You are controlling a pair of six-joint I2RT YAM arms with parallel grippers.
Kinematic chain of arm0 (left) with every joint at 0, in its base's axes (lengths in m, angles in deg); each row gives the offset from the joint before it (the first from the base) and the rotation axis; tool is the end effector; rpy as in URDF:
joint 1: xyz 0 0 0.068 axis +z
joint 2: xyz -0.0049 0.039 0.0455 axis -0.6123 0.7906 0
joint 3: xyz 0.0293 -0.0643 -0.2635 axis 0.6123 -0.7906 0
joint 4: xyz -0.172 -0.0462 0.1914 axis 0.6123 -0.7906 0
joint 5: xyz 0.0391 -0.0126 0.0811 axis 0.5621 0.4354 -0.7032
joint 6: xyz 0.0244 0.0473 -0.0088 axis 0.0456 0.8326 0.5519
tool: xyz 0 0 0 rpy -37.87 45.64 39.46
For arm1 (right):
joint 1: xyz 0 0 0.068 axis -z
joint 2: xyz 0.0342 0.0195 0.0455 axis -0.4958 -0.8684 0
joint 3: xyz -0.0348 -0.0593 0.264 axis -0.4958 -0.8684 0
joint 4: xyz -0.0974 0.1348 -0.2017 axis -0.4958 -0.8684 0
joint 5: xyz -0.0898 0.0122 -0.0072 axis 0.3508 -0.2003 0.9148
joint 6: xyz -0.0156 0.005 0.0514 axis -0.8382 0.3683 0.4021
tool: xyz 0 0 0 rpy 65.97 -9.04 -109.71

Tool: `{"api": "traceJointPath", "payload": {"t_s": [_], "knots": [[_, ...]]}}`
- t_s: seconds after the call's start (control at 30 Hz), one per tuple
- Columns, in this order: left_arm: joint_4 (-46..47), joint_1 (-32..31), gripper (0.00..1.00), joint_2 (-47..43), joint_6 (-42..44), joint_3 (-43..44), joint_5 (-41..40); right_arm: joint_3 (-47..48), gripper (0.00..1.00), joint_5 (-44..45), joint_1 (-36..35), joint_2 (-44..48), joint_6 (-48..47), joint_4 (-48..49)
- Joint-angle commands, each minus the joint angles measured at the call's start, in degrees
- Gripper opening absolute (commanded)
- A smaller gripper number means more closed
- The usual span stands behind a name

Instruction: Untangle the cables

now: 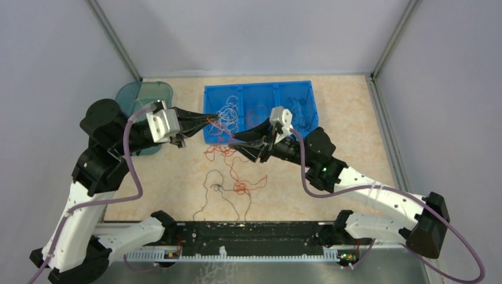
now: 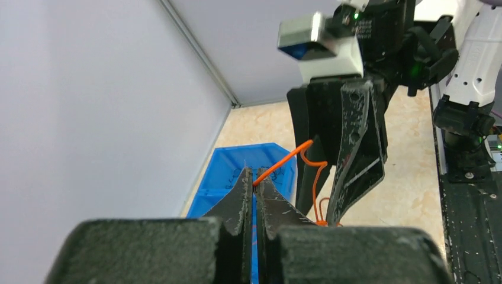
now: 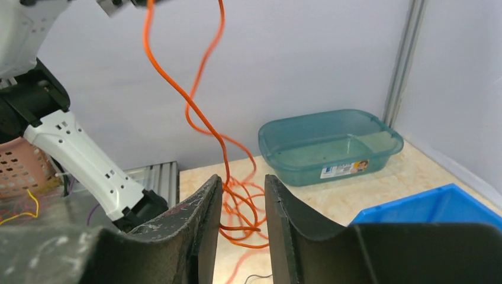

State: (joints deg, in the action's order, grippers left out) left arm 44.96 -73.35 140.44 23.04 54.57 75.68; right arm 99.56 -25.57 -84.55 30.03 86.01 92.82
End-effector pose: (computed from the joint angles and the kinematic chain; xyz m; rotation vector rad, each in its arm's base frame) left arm 0.1063 -0.1023 0.5125 1.1768 0.9966 -0.6286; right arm 0.1288 0.2040 0.3877 -0.8182 1.0822 1.1581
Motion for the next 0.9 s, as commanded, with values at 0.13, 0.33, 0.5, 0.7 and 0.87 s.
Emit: {"api": "traceJointPath", "payload": {"t_s": [0.13,0.33,0.5,0.7,0.87], "knots": [[-7.24,0.26,0.00,1.64,8.32,4.03,1.36,1.84,0.32,-2.09,0.34,-0.03,1.68,3.10],[-9.42,0.25,0.00,1.95,11.52,4.58,0.87,4.01,0.46,-6.50,0.33,-0.07,2.30,2.56],[-9.05,0.22,0.00,2.10,12.05,5.03,0.94,4.01,0.28,-8.04,0.32,-0.96,3.48,3.01],[-8.30,0.24,0.00,2.81,12.38,7.15,0.90,3.57,0.10,-8.14,0.34,-2.32,4.34,4.43],[-7.68,0.14,0.00,3.76,11.47,8.61,1.71,4.36,0.08,-11.27,0.34,-6.15,7.59,7.35]]}}
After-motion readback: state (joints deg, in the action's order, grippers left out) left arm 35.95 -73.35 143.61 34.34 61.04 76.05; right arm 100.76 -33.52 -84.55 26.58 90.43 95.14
